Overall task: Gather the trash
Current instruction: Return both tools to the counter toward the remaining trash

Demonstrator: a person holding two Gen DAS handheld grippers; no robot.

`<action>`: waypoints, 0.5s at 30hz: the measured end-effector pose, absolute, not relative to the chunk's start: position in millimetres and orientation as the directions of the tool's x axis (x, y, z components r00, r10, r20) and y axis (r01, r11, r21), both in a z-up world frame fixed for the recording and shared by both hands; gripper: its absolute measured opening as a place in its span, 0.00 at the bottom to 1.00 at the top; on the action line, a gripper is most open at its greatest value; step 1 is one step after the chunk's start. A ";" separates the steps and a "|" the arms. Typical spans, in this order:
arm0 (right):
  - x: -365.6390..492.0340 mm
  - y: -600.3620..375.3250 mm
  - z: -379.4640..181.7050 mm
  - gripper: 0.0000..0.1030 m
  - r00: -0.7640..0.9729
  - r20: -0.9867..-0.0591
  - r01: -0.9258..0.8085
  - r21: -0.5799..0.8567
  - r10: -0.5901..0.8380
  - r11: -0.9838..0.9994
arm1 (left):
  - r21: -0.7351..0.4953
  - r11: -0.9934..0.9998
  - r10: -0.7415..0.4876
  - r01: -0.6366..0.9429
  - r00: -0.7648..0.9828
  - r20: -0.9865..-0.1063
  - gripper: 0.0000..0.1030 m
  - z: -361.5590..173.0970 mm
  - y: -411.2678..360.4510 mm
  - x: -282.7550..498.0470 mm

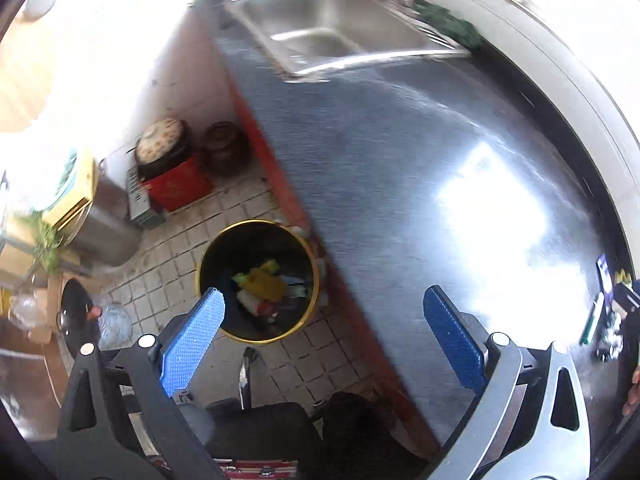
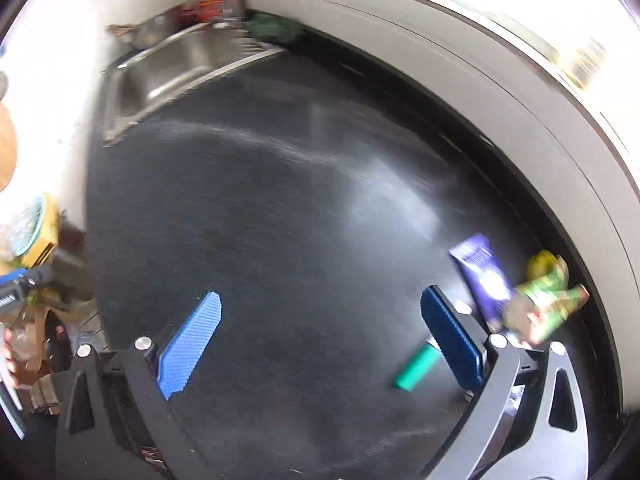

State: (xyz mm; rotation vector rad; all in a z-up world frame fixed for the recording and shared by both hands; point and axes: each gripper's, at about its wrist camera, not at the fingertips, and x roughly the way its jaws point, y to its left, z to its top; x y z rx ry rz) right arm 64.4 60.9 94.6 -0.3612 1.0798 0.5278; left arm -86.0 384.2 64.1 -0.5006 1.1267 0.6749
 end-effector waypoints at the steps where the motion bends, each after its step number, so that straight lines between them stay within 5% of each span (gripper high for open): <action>1: 71.1 29.4 89.7 0.94 0.369 -0.909 -0.519 -0.026 0.196 0.855 | -0.031 0.741 0.212 -0.671 0.278 -0.937 0.94 62.6 368.3 -64.9; 8: 71.3 -143.1 54.2 0.94 0.310 -0.946 -0.205 0.029 0.093 0.978 | -0.013 0.937 0.092 -0.348 0.283 -0.955 0.94 48.3 239.3 58.5; 15: 43.6 -215.3 23.2 0.94 0.236 -0.970 -0.115 0.024 0.051 0.993 | 0.027 0.993 0.053 -0.112 0.237 -0.970 0.94 28.6 135.8 122.8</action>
